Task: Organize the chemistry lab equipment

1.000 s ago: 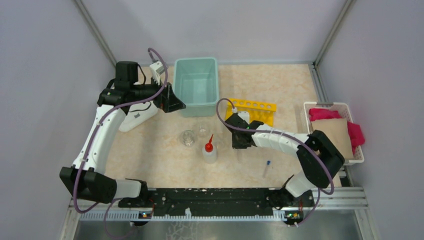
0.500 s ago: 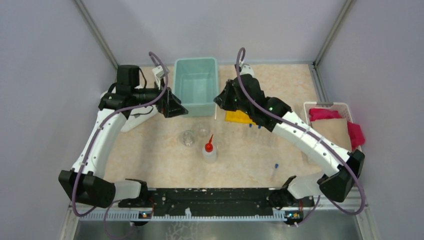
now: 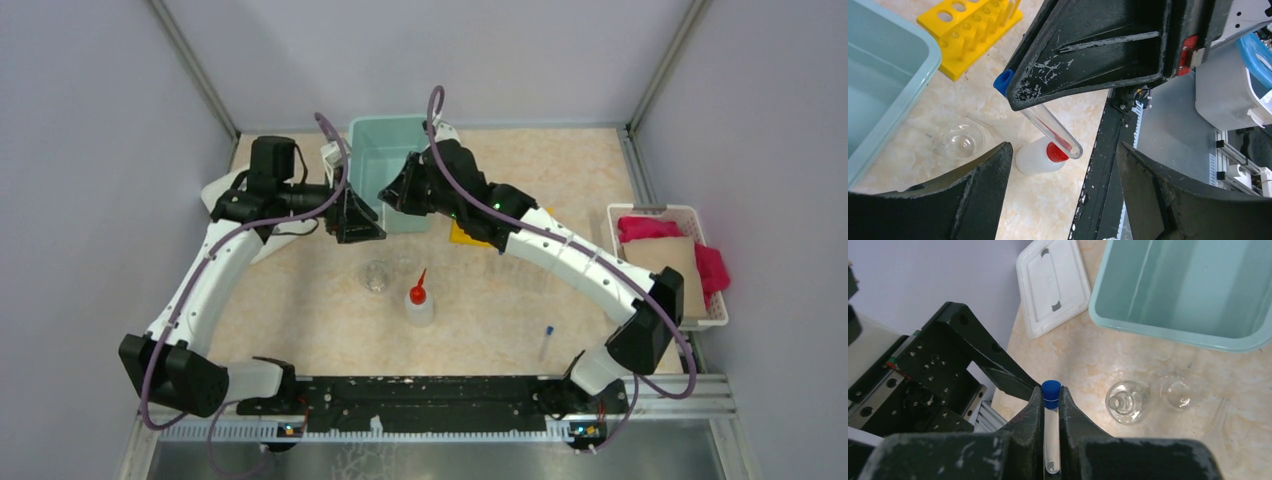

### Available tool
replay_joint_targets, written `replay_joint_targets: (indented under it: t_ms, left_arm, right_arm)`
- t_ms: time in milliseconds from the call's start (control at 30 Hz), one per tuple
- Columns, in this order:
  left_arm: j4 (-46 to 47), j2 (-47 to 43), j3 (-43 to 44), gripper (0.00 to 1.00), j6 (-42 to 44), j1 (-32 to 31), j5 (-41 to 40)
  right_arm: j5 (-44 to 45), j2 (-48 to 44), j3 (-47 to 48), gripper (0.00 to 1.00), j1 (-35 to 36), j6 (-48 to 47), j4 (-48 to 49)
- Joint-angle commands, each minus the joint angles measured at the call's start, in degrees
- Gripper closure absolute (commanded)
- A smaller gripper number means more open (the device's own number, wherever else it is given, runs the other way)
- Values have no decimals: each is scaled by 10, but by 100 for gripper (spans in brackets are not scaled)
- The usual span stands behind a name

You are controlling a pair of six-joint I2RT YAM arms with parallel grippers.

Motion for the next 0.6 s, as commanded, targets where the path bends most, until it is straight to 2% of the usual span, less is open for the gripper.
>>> replay_joint_targets:
  t_ms: [0,133,267,367,433,500,567]
  left_arm:
    - [25,4,-14,21,0,-4,19]
    - [25,10,-11,33,1,-4,20]
    - [27,11,-9,55,5,-4,13]
    - [29,12,-9,68,9,-4,6]
    - [24,10,-9,73,21,-4,-1]
    - [15,6,-8,77,40,-4,-9]
    - [3,-2,-7,79,75,-4,-15]
  right_arm:
    - [-11,2,33,100,11,14,51]
    - [-15,5,31,100,14,21,55]
    - [-22,3,23,100,14,24,64]
    - [-29,1,23,99,14,22,62]
    - [-38,-2,20,86,14,19,58]
    - [-54,0,33,67,10,10,36]
    - [-74,7,55,57,-1,0,-15]
